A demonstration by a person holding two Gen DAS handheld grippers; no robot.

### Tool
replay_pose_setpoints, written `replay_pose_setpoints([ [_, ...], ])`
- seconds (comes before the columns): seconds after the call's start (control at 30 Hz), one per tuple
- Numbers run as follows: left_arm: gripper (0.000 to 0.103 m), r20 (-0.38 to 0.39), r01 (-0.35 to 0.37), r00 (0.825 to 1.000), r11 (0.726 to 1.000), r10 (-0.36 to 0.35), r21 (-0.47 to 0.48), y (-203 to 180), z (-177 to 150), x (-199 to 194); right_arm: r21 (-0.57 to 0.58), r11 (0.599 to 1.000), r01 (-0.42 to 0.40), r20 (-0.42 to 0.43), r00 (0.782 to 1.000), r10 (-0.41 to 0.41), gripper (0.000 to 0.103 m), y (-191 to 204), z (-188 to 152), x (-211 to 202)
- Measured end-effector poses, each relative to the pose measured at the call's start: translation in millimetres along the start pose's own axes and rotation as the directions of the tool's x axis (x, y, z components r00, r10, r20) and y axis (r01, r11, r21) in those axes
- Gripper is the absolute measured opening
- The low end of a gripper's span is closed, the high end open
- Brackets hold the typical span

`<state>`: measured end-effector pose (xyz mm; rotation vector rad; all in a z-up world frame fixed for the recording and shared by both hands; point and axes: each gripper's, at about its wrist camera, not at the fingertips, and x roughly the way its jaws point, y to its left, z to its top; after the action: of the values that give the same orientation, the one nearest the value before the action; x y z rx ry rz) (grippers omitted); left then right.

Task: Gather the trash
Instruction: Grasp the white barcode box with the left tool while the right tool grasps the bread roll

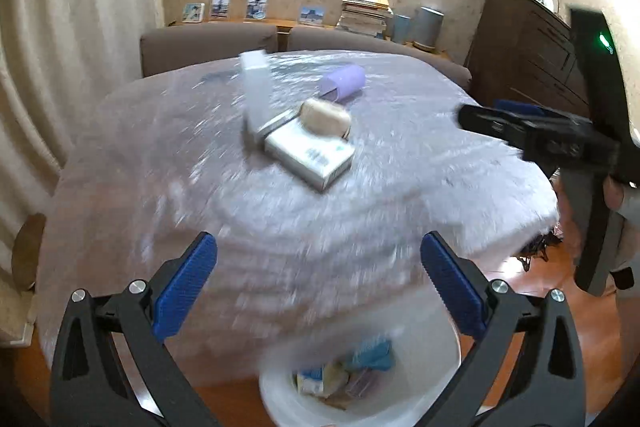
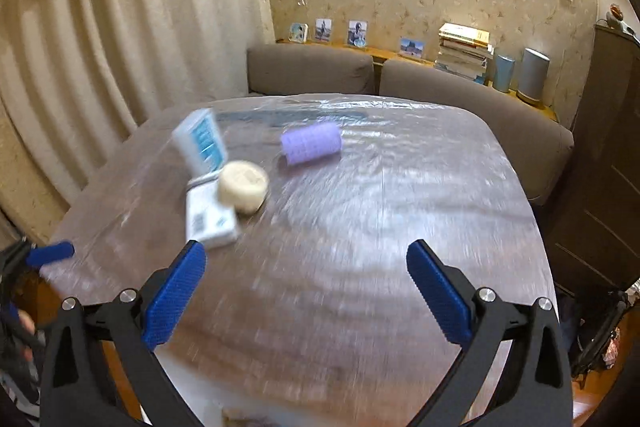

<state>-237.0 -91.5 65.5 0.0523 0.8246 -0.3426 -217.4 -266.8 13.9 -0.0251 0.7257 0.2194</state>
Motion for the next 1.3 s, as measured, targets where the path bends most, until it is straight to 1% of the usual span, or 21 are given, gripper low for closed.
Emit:
replay_pose_setpoints([
  [0.03,0.102,-0.014,-0.033,0.999,0.999,0.033,0.008,-3.3,6.8,13.3,-0.001,1.000,0.004,-0.007,1.000,-0.004,0.099,-0.5,6.3,7.6],
  [0.13,0.102,-0.034,-0.083,0.996,0.996,0.084,0.040,-10.0,20.1,45.6,0.002,0.999,-0.039,-0.040,0.998,0.039,0.099,-0.1,23.4,38.5],
  [0.2,0.102,-0.052,-0.089,0.994,0.995,0.091,0.040,-12.0,26.5,60.5,0.012,0.992,-0.129,-0.076,0.989,0.129,0.099,2.5,30.2,54.0],
  [0.23,0.102,-0.068,-0.089,0.994,0.996,0.091,0.030,-13.2,31.0,71.2,0.009,0.987,-0.161,-0.087,0.983,0.162,0.099,5.2,32.7,60.7],
  [0.3,0.102,-0.085,-0.080,0.993,0.997,0.081,0.013,-12.9,36.0,86.2,-0.003,0.982,-0.187,-0.130,0.974,0.185,0.099,12.9,37.0,79.1],
  [0.37,0.102,-0.080,-0.086,0.993,0.996,0.086,-0.001,-12.1,40.5,97.3,0.009,0.975,-0.222,-0.171,0.960,0.221,0.099,17.8,40.3,96.3],
  [0.4,0.100,-0.077,-0.085,0.993,0.996,0.085,-0.004,-11.9,42.9,102.2,0.029,0.970,-0.242,-0.205,0.948,0.242,0.095,18.3,41.0,107.6],
  [0.43,0.095,-0.073,-0.086,0.994,0.996,0.085,-0.003,-12.1,45.1,107.2,0.048,0.966,-0.255,-0.232,0.938,0.259,0.088,18.6,42.2,117.8],
  [0.5,0.092,-0.086,-0.093,0.992,0.996,0.092,-0.001,-12.1,47.7,117.2,0.087,0.957,-0.277,-0.281,0.915,0.291,0.085,17.6,44.9,136.0],
  [0.53,0.090,-0.089,-0.092,0.992,0.996,0.091,-0.005,-11.8,49.2,120.3,0.096,0.952,-0.291,-0.294,0.905,0.306,0.082,18.0,45.0,141.9],
  [0.57,0.088,-0.091,-0.091,0.992,0.996,0.090,-0.011,-10.7,50.3,122.4,0.095,0.950,-0.298,-0.301,0.901,0.313,0.080,19.9,44.2,144.7],
  [0.6,0.085,-0.094,-0.091,0.992,0.996,0.088,-0.019,-9.5,51.4,125.8,0.083,0.950,-0.300,-0.308,0.899,0.311,0.076,21.9,44.2,147.3],
  [0.67,0.084,-0.091,-0.104,0.991,0.994,0.101,-0.028,-8.1,56.3,131.7,0.055,0.954,-0.294,-0.309,0.904,0.297,0.071,26.2,46.3,148.8],
  [0.7,0.084,-0.091,-0.108,0.990,0.994,0.105,-0.030,-7.9,57.8,132.3,0.047,0.952,-0.303,-0.312,0.901,0.302,0.062,27.7,46.6,149.2],
  [0.73,0.082,-0.090,-0.108,0.990,0.993,0.104,-0.036,-7.3,60.1,134.0,0.047,0.949,-0.311,-0.313,0.898,0.310,0.050,28.8,46.9,150.5],
  [0.77,0.079,-0.088,-0.113,0.990,0.993,0.110,-0.039,-6.8,64.1,138.5,0.047,0.949,-0.311,-0.310,0.899,0.310,0.050,28.5,46.7,149.9],
  [0.83,0.069,-0.080,-0.121,0.990,0.992,0.118,-0.039,-6.4,66.4,140.5,0.035,0.955,-0.294,-0.291,0.911,0.291,0.050,26.8,47.9,149.1],
  [0.93,0.060,-0.083,-0.131,0.988,0.991,0.130,-0.011,-7.3,69.8,143.4,0.046,0.954,-0.296,-0.269,0.916,0.297,0.050,19.6,49.8,143.2],
  [1.0,0.057,-0.080,-0.135,0.988,0.991,0.134,0.000,-7.1,68.8,140.6,0.054,0.954,-0.295,-0.254,0.920,0.299,0.050,15.6,49.6,139.8],
  [1.13,0.057,-0.071,-0.117,0.991,0.993,0.118,0.018,-5.6,59.8,127.2,0.075,0.954,-0.290,-0.224,0.927,0.299,0.050,2.3,46.4,126.3],
  [1.3,0.057,-0.042,-0.102,0.994,0.995,0.102,0.000,4.0,50.9,105.2,0.107,0.951,-0.289,-0.206,0.929,0.306,0.050,-8.5,36.3,111.9],
])
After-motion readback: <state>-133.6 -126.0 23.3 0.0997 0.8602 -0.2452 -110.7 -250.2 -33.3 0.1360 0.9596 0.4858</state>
